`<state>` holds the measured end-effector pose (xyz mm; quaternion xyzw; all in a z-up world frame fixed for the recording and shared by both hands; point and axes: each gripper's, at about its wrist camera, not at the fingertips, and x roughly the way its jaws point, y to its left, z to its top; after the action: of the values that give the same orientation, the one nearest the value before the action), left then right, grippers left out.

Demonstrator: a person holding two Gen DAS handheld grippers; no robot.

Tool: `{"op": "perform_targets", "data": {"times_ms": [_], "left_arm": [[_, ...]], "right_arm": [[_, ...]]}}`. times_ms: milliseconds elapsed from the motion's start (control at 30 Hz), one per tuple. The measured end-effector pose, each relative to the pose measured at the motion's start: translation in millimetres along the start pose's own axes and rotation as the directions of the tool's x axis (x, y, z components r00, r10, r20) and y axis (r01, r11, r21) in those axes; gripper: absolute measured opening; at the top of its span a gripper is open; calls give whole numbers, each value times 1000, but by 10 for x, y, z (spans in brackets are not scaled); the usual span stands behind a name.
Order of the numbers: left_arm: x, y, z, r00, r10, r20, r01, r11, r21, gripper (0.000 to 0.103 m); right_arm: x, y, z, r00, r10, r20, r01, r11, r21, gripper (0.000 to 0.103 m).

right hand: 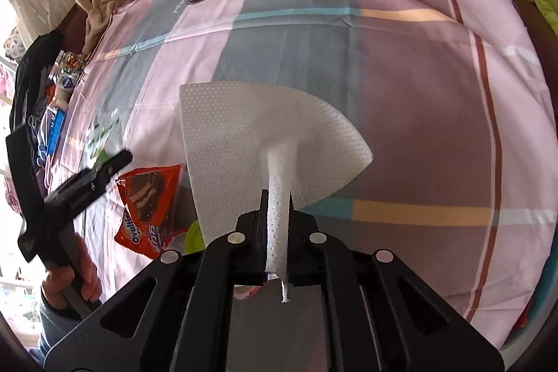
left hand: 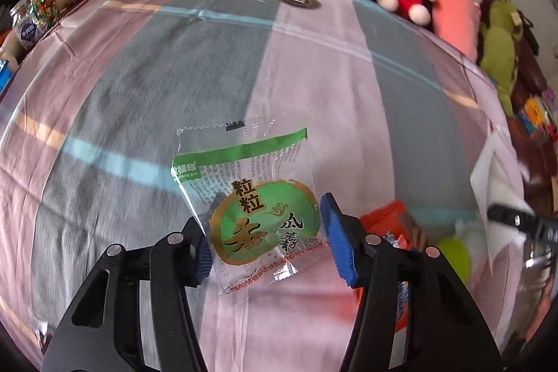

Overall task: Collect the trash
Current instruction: 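Carry tissue and snack packet over the teal bucket and open both tools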

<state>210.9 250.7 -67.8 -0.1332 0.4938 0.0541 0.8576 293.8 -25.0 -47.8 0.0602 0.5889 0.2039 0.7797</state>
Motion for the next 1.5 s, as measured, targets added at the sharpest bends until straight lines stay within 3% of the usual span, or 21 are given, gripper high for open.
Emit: {"op": "perform_targets", "data": {"times_ms": [200, 567, 733, 1133, 1500], "left_arm": [[-399, -163, -270, 997, -74, 27, 73, 997, 38, 56], [-884, -992, -557, 979, -192, 63, 176, 965, 197, 56], [-923, -1509, -681, 971, -235, 41, 215, 936, 279, 57], [-798, -2438, -953, 964, -264, -34, 253, 873, 417, 57], [-687, -3266, -1215, 941, -319, -113, 328, 780, 533, 57]], "right_arm": [[-214, -227, -260, 999, 18, 41, -20, 998, 65, 6], [-581, -634, -839, 997, 35, 75, -46, 986, 157, 6], [-831, -855, -1027, 991, 45, 122, -68, 979, 191, 7], [-1246, -1545, -1425, 979, 36, 200, -93, 954, 284, 7], [-1673, -2350, -1877, 962, -34, 270, -82, 909, 408, 8]]}}
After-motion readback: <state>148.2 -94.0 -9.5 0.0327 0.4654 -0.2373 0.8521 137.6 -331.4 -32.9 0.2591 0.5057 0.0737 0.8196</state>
